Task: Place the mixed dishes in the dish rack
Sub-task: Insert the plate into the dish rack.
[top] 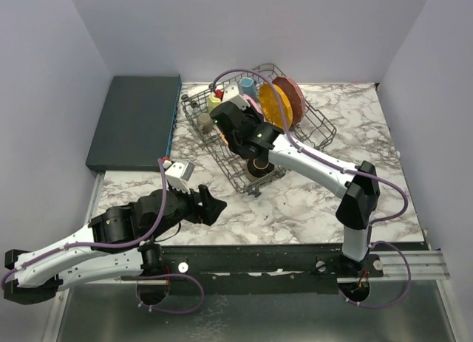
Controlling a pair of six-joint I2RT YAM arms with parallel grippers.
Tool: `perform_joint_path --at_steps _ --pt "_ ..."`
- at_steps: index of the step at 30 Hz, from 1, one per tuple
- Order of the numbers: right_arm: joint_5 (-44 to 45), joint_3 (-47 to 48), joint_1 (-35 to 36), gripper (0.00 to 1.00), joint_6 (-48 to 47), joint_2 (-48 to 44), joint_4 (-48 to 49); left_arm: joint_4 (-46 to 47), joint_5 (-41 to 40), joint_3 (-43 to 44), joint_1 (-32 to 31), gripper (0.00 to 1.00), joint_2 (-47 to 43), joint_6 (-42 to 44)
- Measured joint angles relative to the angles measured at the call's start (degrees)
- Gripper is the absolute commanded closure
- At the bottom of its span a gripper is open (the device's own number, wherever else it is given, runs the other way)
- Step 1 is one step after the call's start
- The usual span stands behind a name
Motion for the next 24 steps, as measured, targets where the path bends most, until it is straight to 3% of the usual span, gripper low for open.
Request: perform_joint_path --at_steps 5,9,11,14,18,21,24 --pt "3.58 0.00 0.42 1.00 -8.52 3.02 7.17 -0.02 0.00 -0.22 0.00 0.19 -1.60 0.22" --pt "6.29 -1.09 1.20 1.00 -20.28 5.03 20.04 -0.02 0.00 -0.28 0.00 0.19 -1.97 0.24" --pt "7.58 -3.85 1.62 1.00 -29.73 5.40 31.78 -0.09 0.00 -0.46 0.00 0.20 -2.03 0.22" --pt "9.66 -8.20 2.21 1.00 -52.87 8.09 59.63 -0.33 0.02 -0.90 0.00 0.21 -2.19 0.20" --pt "11.41 -1.42 2.51 1.00 -88.28 20.11 95.45 -0.57 0.02 -1.42 0.00 0.21 -3.61 -0.02" --pt "12.96 -0.57 2.58 1.00 -101.96 24.61 107.32 -0.79 0.00 -1.46 0.00 0.21 -5.38 -0.11" --pt "14.69 -0.57 2.62 1.00 -108.80 25.77 112.65 -0.98 -0.39 -1.46 0.00 0.21 -7.19 -0.26"
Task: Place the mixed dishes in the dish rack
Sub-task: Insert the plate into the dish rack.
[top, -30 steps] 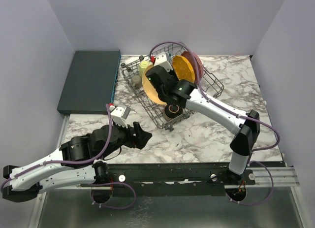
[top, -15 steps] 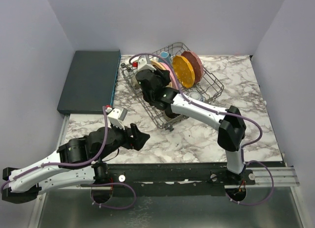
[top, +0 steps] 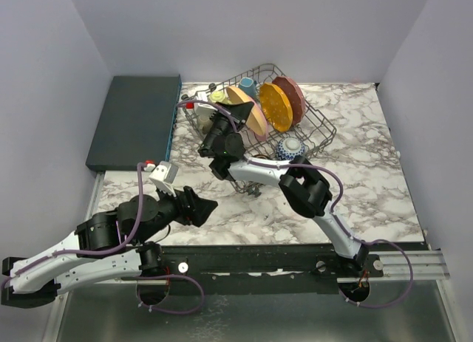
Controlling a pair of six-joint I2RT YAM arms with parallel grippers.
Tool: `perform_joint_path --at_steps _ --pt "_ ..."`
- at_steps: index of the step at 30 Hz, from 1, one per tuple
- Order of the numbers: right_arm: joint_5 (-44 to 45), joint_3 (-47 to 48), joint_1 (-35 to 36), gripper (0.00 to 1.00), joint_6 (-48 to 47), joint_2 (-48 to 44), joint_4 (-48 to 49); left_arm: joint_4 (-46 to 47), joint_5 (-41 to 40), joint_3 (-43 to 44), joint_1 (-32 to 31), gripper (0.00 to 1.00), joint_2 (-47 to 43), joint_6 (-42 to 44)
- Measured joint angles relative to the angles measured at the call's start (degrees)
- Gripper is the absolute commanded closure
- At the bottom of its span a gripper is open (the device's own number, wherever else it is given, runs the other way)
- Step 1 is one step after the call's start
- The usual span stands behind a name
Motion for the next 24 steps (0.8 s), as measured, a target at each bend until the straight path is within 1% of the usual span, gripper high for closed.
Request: perform_joint_path --at_steps 2,7,24 --pt "1.29 0.44 0.00 1.00 -2.95 0.00 2.86 -0.04 -0.44 0.00 0.00 0.21 -0.94 -0.02" --pt "3.06 1.31 0.28 1.00 -5.77 -0.02 6.14 -0.28 -0.85 0.00 0.00 0.21 -1.27 -0.04" --pt "7.98 3.13 1.07 1.00 -8.44 -0.02 7.08 -1.03 -0.87 0.00 0.00 0.21 -0.79 -0.22"
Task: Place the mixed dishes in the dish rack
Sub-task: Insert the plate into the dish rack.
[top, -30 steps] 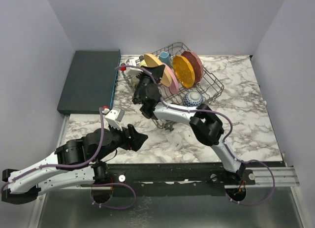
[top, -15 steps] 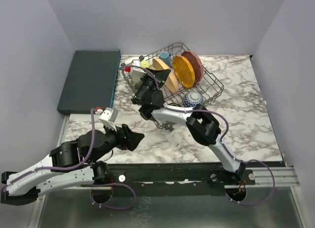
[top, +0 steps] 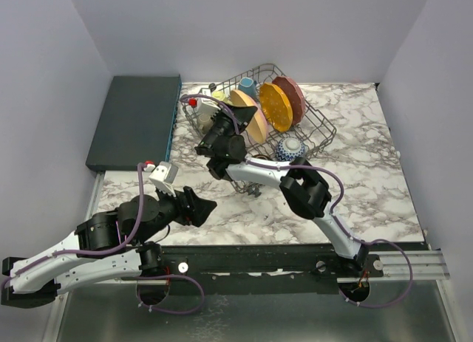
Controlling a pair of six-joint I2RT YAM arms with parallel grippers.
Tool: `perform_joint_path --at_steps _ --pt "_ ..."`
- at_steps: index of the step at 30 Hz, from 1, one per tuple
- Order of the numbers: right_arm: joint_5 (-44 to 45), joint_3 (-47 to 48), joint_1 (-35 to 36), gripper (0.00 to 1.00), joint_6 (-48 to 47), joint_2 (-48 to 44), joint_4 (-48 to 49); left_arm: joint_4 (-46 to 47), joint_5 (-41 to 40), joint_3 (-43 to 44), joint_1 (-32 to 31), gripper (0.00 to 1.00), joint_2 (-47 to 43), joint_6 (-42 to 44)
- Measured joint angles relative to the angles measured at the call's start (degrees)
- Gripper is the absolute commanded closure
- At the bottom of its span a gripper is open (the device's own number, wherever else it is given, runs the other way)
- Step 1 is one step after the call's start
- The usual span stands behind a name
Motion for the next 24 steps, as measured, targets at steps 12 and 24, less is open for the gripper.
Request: perform_joint_path --at_steps 12,24 --pt "4.26 1.79 1.81 1.00 -0.57 -0.09 0.48 1.16 1.64 0.00 0.00 0.16 1.31 0.04" --pt "4.52 1.79 3.48 1.00 -0.70 -0.46 0.57 33.42 15.78 5.18 0.00 0.25 20.37 4.28"
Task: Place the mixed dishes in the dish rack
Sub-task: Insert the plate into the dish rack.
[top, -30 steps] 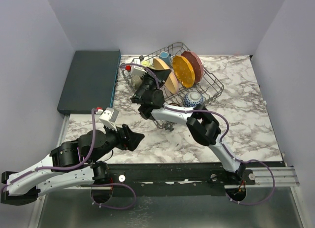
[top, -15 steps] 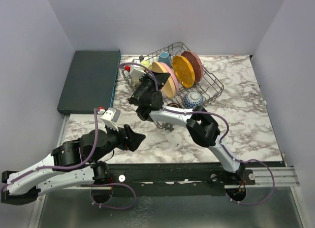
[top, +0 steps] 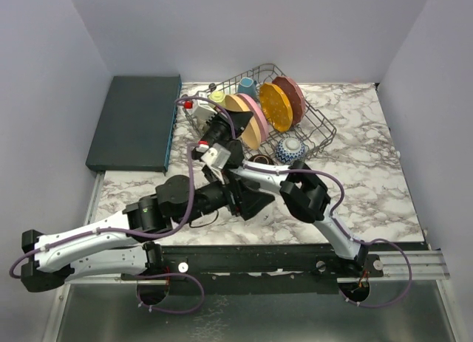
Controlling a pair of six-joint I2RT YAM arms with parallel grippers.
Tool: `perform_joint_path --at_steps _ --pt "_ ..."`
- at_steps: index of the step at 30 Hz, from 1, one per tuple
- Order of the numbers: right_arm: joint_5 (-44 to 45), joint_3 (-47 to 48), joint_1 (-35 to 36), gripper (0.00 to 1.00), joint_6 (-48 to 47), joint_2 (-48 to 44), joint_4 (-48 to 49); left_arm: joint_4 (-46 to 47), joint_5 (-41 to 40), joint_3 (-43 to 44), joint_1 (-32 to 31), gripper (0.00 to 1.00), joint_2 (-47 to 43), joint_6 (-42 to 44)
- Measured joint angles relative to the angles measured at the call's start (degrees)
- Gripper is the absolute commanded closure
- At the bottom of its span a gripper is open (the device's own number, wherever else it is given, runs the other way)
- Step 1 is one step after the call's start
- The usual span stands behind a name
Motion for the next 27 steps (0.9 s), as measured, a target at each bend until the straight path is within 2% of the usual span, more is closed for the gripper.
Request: perform_joint_path --at_steps 3,7,12,17,21,27 --pt "0.09 -0.59 -0.79 1.00 -0.02 -0.48 0.07 6.05 3.80 0.00 -1.18 0.25 4.57 0.48" --pt "0.26 -2.95 -1.51 1.00 -0.02 -2.45 0.11 11.17 7.50 -0.31 -1.55 0.33 7.72 0.42" --pt "0.26 -2.14 -1.42 1.00 -0.04 -3.74 0.17 16.57 8.57 -1.81 -1.55 0.41 7.82 0.31" --pt "0.22 -0.09 -1.18 1.00 0.87 -3.74 0.17 20.44 8.72 -2.75 -1.55 0.41 7.13 0.44" --pt "-1.11 -2.08 -0.76 1.00 11.47 -5.25 -4.20 25.00 8.98 -2.95 -1.49 0.43 6.86 0.52" --pt "-2.75 -1.14 1.18 1.00 19.65 -5.53 -9.49 30.18 8.61 -3.15 -0.42 0.42 6.93 0.92"
